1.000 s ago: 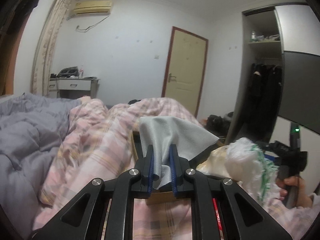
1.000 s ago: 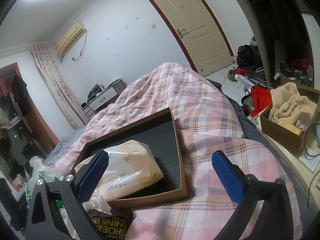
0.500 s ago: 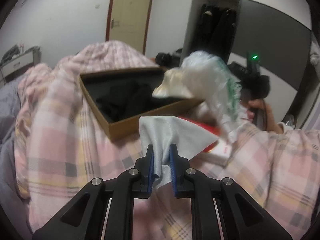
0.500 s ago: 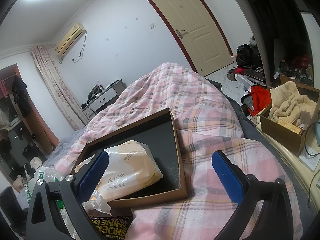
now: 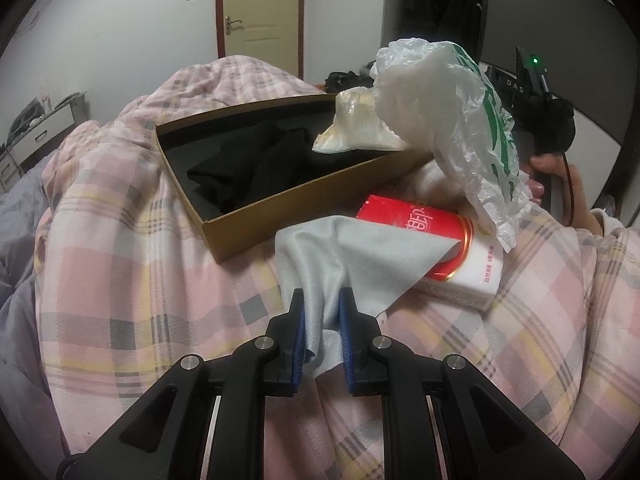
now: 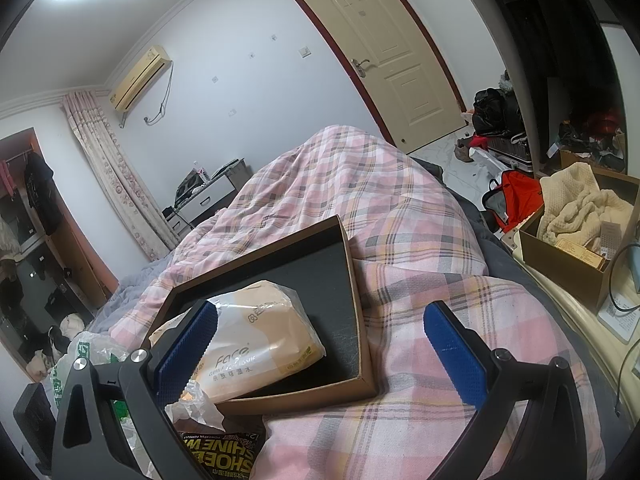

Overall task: Organize soft objects
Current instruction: 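Lift the white cloth out with the left gripper and release it beside the box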

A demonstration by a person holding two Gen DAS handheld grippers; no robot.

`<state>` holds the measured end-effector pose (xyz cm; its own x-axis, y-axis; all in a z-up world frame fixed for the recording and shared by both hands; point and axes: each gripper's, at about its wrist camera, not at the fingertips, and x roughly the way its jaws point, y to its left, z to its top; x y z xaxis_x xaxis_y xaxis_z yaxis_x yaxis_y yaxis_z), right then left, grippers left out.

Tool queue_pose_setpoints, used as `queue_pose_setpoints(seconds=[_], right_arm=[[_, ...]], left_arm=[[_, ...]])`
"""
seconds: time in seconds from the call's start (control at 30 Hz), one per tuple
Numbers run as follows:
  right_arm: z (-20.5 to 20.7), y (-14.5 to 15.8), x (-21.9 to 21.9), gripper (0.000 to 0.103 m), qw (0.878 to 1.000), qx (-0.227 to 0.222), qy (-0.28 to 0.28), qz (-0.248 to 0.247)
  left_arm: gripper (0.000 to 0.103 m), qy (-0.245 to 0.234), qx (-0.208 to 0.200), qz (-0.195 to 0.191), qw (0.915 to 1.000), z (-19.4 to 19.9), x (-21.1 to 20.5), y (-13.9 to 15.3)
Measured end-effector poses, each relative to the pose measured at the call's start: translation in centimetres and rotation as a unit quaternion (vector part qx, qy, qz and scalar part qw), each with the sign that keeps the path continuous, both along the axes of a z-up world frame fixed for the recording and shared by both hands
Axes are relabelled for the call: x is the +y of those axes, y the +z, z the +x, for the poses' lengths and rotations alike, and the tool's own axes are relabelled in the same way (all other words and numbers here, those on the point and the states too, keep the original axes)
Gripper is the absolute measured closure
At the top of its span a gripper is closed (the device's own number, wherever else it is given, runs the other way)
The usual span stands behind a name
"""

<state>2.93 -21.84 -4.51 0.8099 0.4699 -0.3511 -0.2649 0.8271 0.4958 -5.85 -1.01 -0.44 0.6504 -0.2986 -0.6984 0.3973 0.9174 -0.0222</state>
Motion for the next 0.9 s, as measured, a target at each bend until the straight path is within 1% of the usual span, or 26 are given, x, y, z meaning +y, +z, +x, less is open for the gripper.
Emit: queue_pose_setpoints(seconds=[0.2, 0.23, 0.27, 0.3, 0.33, 0.37, 0.4, 0.5, 0.67, 0.8, 0.87, 0.9], right_arm=[[0.0, 0.0, 0.0, 0.0, 1.0, 0.0, 0.0, 0.0], [0.0, 0.0, 0.0, 0.0, 1.0, 0.0, 0.0, 0.0], [0.0, 0.0, 0.0, 0.0, 1.0, 0.001, 0.0, 0.0], [0.0, 0.0, 0.0, 0.0, 1.0, 0.001, 0.0, 0.0], [0.0, 0.0, 0.0, 0.0, 1.0, 0.001, 0.0, 0.001], [0.0, 0.0, 0.0, 0.0, 1.0, 0.002, 0.0, 0.001], [0.0, 0.0, 0.0, 0.0, 1.0, 0.001, 0.0, 0.001], [0.0, 0.0, 0.0, 0.0, 1.0, 0.001, 0.0, 0.001], [0.0, 0.0, 0.0, 0.0, 1.0, 0.001, 0.0, 0.001], [0.0, 0.0, 0.0, 0.0, 1.0, 0.001, 0.0, 0.001], [0.0, 0.0, 0.0, 0.0, 1.0, 0.001, 0.0, 0.001], [0.0, 0.0, -0.1, 0.0, 1.0, 0.002, 0.0, 0.001]], left_arm=[[0.091, 0.0, -0.003, 0.033, 0.9994, -0.4, -0.7, -0.2], [0.09, 0.0, -0.004, 0.039, 0.9992, -0.4, -0.8, -0.2], [0.083, 0.001, -0.004, 0.045, 0.999, -0.5, -0.9, -0.3], [0.065, 0.005, -0.003, 0.054, 0.9985, -0.5, -1.0, -0.3], [0.049, 0.011, -0.002, 0.063, 0.998, -0.5, -1.1, -0.4], [0.016, 0.022, -0.003, 0.07, 0.9973, -0.6, -1.0, -0.3], [0.006, 0.032, -0.004, 0.068, 0.9972, -0.7, -0.8, -0.2], [0.005, 0.02, -0.01, 0.039, 0.999, -1.2, -0.4, 0.6], [0.005, 0.025, -0.032, 0.019, 0.999, -2.2, 0.5, 2.1], [0.005, 0.039, -0.069, -0.017, 0.9967, -3.0, 1.6, 3.8], [0.005, 0.05, -0.091, -0.036, 0.9939, -3.2, 2.1, 4.5], [0.002, 0.058, -0.105, -0.048, 0.9917, -3.2, 2.4, 4.9]])
